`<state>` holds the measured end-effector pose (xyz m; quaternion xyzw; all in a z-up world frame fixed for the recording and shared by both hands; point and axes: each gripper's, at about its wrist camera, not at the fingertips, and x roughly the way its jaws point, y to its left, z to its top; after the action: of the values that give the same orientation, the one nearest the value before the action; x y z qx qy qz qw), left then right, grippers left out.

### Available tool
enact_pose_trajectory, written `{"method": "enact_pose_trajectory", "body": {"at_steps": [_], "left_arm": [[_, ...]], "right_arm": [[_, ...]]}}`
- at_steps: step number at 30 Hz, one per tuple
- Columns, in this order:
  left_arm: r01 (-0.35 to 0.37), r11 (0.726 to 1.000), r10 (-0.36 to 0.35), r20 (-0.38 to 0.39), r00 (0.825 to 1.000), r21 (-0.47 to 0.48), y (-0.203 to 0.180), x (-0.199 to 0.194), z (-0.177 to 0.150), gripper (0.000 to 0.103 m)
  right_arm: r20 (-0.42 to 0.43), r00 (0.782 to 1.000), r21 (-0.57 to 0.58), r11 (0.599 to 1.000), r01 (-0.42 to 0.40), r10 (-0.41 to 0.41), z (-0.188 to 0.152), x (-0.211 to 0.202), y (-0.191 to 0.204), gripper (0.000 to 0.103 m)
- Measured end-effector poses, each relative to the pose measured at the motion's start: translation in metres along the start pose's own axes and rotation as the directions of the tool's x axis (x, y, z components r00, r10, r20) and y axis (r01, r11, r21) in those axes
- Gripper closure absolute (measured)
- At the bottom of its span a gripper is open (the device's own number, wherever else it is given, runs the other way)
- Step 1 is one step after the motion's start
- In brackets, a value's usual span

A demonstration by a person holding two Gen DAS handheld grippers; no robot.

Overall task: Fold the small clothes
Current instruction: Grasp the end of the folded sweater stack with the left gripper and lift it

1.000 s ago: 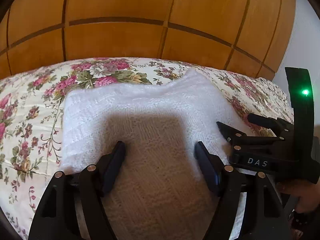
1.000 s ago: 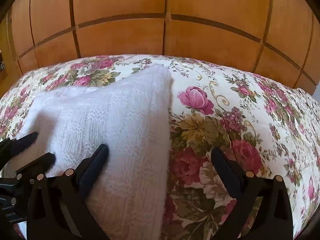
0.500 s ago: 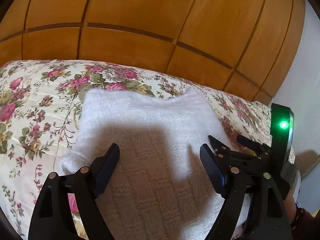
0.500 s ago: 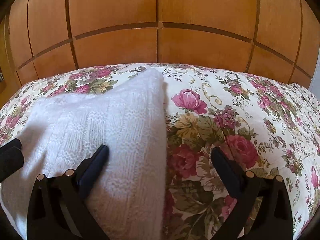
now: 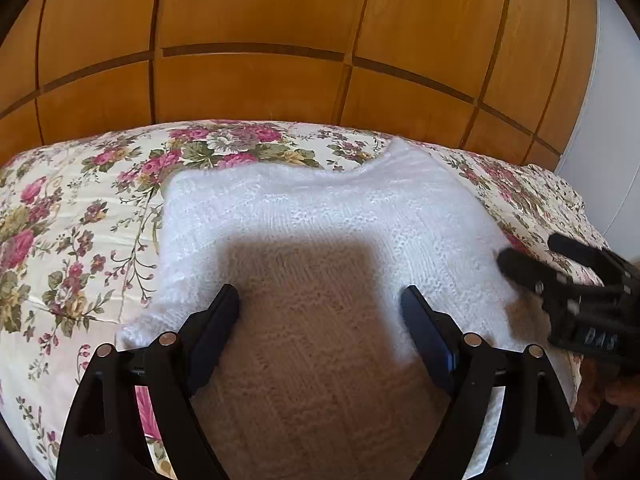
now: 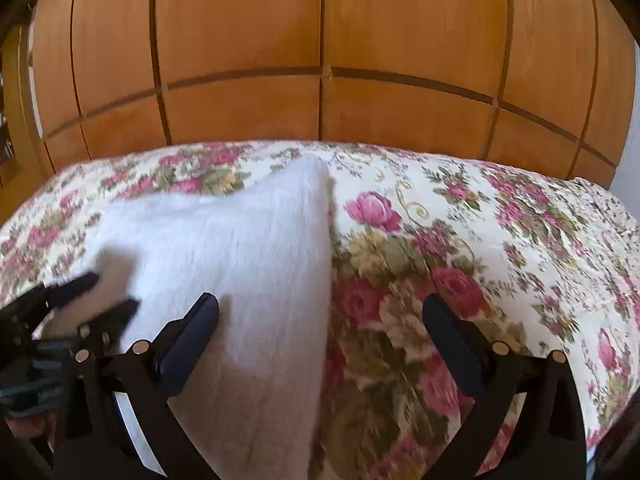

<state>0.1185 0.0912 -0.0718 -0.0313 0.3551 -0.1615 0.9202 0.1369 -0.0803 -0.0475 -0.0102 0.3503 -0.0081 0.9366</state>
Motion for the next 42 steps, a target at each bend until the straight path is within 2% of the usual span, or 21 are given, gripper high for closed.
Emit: {"method": "enact_pose_trajectory", "body": {"at_steps": [3, 6, 10, 12, 14, 16, 18, 20, 22, 23, 25, 30, 32, 35, 38, 42], "left_arm": [[-0.013, 1.000, 0.013, -0.003, 1.000, 0.014, -0.003, 0.000, 0.000, 0.020], [-0.006, 1.000, 0.006, 0.004, 1.000, -0.007, -0.003, -0.008, 0.003, 0.020], [0.029, 0.997, -0.025, 0.056, 0.998, -0.077, 0.004, -0.031, 0.004, 0.020], [0.018, 0.992, -0.007, 0.081, 0.997, -0.124, 0.011, -0.041, 0.003, 0.014], [0.005, 0.989, 0.008, 0.088, 0.996, -0.150, 0.018, -0.046, 0.002, 0.014], [-0.028, 0.990, 0.038, 0.069, 0.997, -0.140, 0.020, -0.044, 0.000, 0.014], [-0.099, 0.990, 0.102, 0.021, 0.995, -0.101, 0.022, -0.034, -0.005, 0.014], [-0.114, 0.988, 0.113, -0.020, 0.993, -0.105, 0.026, -0.025, -0.014, 0.010], [-0.066, 0.984, 0.058, -0.050, 0.997, -0.168, 0.037, -0.017, -0.020, 0.008], [-0.018, 0.971, 0.003, -0.064, 0.998, -0.238, 0.048, -0.012, -0.023, 0.007], [0.019, 0.958, -0.040, -0.065, 0.997, -0.287, 0.055, -0.012, -0.023, 0.007], [0.093, 0.962, -0.112, -0.059, 0.992, -0.258, 0.051, -0.025, -0.022, 0.007], [0.137, 0.955, -0.155, -0.050, 0.987, -0.263, 0.051, -0.031, -0.026, 0.007], [0.223, 0.933, -0.245, -0.044, 0.968, -0.283, 0.050, -0.034, -0.031, 0.007], [0.256, 0.916, -0.286, -0.055, 0.957, -0.310, 0.052, -0.032, -0.035, 0.007], [0.292, 0.891, -0.329, -0.053, 0.943, -0.347, 0.055, -0.030, -0.037, 0.007]], "right_arm": [[-0.039, 0.998, -0.073, 0.996, 0.053, -0.056, -0.009, 0.014, 0.011, 0.003], [-0.005, 0.997, -0.129, 0.989, 0.077, -0.078, -0.008, 0.017, 0.018, 0.003], [-0.013, 0.999, -0.050, 0.998, 0.031, -0.031, -0.012, 0.017, 0.006, 0.003], [-0.010, 1.000, -0.021, 1.000, 0.022, -0.022, -0.014, 0.017, 0.004, 0.002], [-0.009, 1.000, -0.004, 1.000, 0.022, -0.022, -0.014, 0.016, 0.003, 0.002], [-0.005, 1.000, -0.007, 1.000, 0.026, -0.026, -0.014, 0.016, 0.005, 0.002], [-0.004, 1.000, -0.010, 1.000, 0.025, -0.025, -0.013, 0.015, 0.006, 0.002], [-0.005, 1.000, -0.006, 1.000, 0.018, -0.018, -0.014, 0.015, 0.005, 0.002], [-0.005, 1.000, -0.003, 1.000, 0.017, -0.017, -0.014, 0.015, 0.005, 0.002], [-0.006, 1.000, -0.003, 1.000, 0.016, -0.016, -0.014, 0.016, 0.004, 0.002], [-0.011, 1.000, 0.011, 1.000, -0.003, 0.003, -0.013, 0.015, 0.002, 0.002], [-0.057, 0.992, 0.125, 0.987, -0.102, 0.110, -0.011, 0.010, -0.019, 0.002], [-0.044, 0.982, 0.200, 0.964, -0.174, 0.186, -0.012, 0.004, -0.031, 0.002], [-0.034, 0.954, 0.290, 0.916, -0.276, 0.299, -0.019, 0.001, -0.045, 0.002], [-0.057, 0.916, 0.388, 0.854, -0.345, 0.396, -0.030, 0.008, -0.056, 0.007], [-0.059, 0.876, 0.467, 0.789, -0.399, 0.478, -0.036, 0.014, -0.063, 0.015]]}}
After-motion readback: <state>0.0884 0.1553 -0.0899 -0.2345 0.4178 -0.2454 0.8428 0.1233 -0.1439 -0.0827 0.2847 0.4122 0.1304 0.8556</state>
